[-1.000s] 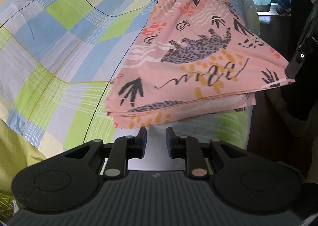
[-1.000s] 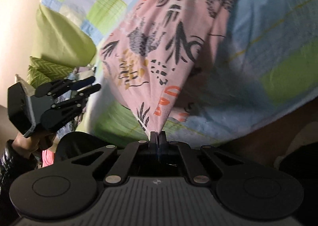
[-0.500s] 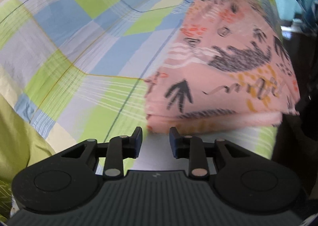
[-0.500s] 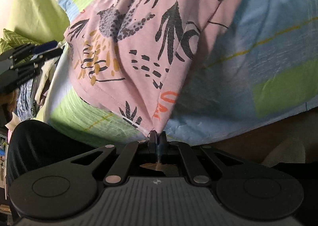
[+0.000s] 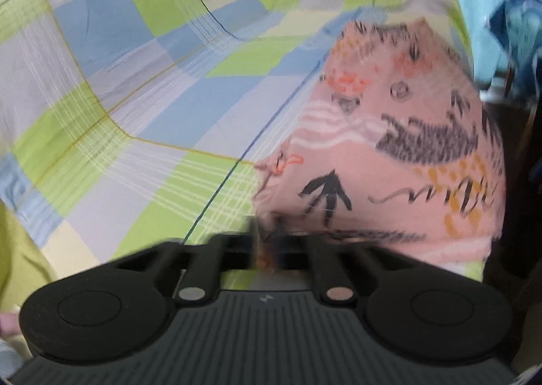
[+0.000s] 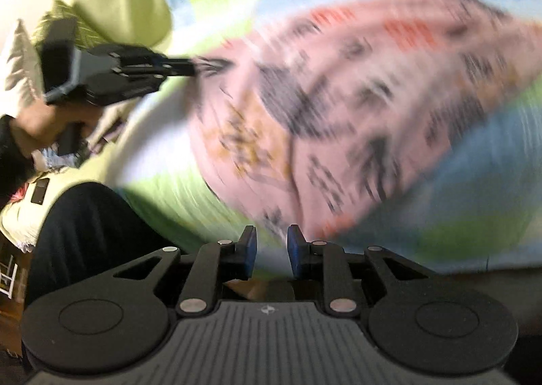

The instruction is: Fold clothes

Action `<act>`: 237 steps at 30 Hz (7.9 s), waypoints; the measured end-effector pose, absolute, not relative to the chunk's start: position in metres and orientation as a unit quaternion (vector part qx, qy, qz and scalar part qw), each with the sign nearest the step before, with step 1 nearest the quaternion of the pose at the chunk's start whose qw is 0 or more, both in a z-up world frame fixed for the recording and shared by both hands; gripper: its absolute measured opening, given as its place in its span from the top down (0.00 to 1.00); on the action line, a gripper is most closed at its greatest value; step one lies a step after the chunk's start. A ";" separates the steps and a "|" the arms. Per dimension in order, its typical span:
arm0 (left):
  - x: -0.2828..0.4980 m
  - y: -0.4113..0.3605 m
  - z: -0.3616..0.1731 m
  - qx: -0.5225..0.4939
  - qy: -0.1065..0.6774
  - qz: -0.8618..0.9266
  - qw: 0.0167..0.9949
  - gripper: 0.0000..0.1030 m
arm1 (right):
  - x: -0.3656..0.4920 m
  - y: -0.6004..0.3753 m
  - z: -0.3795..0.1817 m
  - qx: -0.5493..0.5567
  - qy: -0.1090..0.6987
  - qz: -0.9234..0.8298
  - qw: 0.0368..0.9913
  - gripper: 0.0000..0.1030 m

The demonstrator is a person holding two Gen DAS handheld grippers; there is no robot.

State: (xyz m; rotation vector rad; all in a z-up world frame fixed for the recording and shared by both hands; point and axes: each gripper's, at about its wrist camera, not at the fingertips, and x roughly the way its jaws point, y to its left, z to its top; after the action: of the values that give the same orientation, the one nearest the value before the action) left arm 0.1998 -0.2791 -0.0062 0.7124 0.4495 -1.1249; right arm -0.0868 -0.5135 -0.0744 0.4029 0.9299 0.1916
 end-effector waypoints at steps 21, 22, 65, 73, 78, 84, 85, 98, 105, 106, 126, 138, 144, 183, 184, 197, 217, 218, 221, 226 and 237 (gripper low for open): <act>0.246 -0.252 0.013 0.220 0.321 -0.490 0.780 0.91 | -0.080 -0.500 -0.076 0.136 0.443 0.076 0.883 0.60; 0.253 -0.253 0.016 0.196 0.336 -0.495 0.777 0.91 | -0.081 -0.497 -0.079 0.113 0.450 0.070 0.883 0.58; 0.200 -0.532 0.030 0.319 0.297 -0.644 0.629 0.69 | -0.086 -0.737 -0.092 0.369 0.289 -0.113 0.876 0.41; 0.203 -0.598 -0.001 0.320 0.348 -0.666 0.578 0.65 | -0.075 -0.748 -0.103 0.430 0.243 -0.086 0.865 0.41; 0.200 -0.597 -0.006 0.329 0.338 -0.663 0.581 0.94 | -0.071 -0.754 -0.111 0.450 0.237 -0.085 0.857 0.94; 0.197 -0.592 0.013 0.325 0.288 -0.664 0.609 0.99 | -0.067 -0.746 -0.089 0.394 0.231 -0.088 0.885 0.95; 0.199 -0.592 0.018 0.324 0.281 -0.663 0.614 0.99 | -0.065 -0.748 -0.084 0.386 0.228 -0.086 0.890 0.95; 0.249 -0.657 0.053 0.269 0.243 -0.618 0.698 0.98 | 0.022 -0.829 -0.042 0.289 0.196 -0.125 0.929 0.95; 0.269 -0.650 0.024 0.267 0.300 -0.577 0.711 0.93 | 0.063 -0.848 -0.068 0.227 0.272 -0.164 0.921 0.69; 0.269 -0.639 0.024 0.270 0.304 -0.575 0.710 0.93 | 0.058 -0.847 -0.068 0.219 0.273 -0.179 0.920 0.65; 0.242 -0.410 0.010 0.242 0.399 -0.574 0.673 0.63 | -0.086 -0.659 -0.083 0.277 0.285 -0.115 0.910 0.50; 0.247 -0.374 0.007 0.191 0.412 -0.574 0.681 0.85 | -0.082 -0.557 -0.099 -0.027 0.362 -0.086 0.928 0.53; 0.255 -0.373 0.002 0.177 0.416 -0.568 0.688 0.96 | -0.083 -0.539 -0.113 -0.130 0.385 -0.099 0.908 0.56; 0.141 -0.353 -0.035 0.657 -0.062 -0.533 0.529 0.73 | -0.083 -0.516 -0.138 -0.309 0.402 -0.065 0.859 0.85; 0.139 -0.351 -0.041 0.669 -0.082 -0.529 0.516 0.71 | -0.083 -0.516 -0.138 -0.311 0.402 -0.064 0.859 0.81; 0.139 -0.350 -0.057 0.695 -0.129 -0.513 0.486 0.97 | -0.076 -0.515 -0.139 -0.317 0.403 -0.054 0.857 0.81; 0.114 -0.340 -0.033 0.613 -0.078 -0.550 0.561 0.65 | -0.063 -0.501 -0.182 -0.476 0.369 -0.034 0.798 0.59; 0.113 -0.340 -0.034 0.613 -0.080 -0.552 0.560 0.64 | -0.064 -0.503 -0.179 -0.471 0.369 -0.029 0.800 0.63; 0.107 -0.340 -0.037 0.615 -0.085 -0.556 0.552 0.55 | -0.069 -0.510 -0.167 -0.453 0.366 -0.026 0.812 0.91; 0.093 -0.338 -0.042 0.614 -0.106 -0.561 0.545 0.35 | -0.075 -0.518 -0.128 -0.391 0.356 -0.043 0.848 0.96; 0.080 -0.378 -0.047 0.573 -0.089 -0.557 0.595 0.34 | -0.070 -0.532 -0.059 -0.298 0.325 -0.065 0.895 0.96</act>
State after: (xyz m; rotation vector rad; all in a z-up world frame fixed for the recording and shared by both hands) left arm 0.0802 -0.3781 -0.0470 1.3309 -0.2065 -1.2933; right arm -0.0704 -0.5317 -0.0595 -0.6186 0.6735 -0.1355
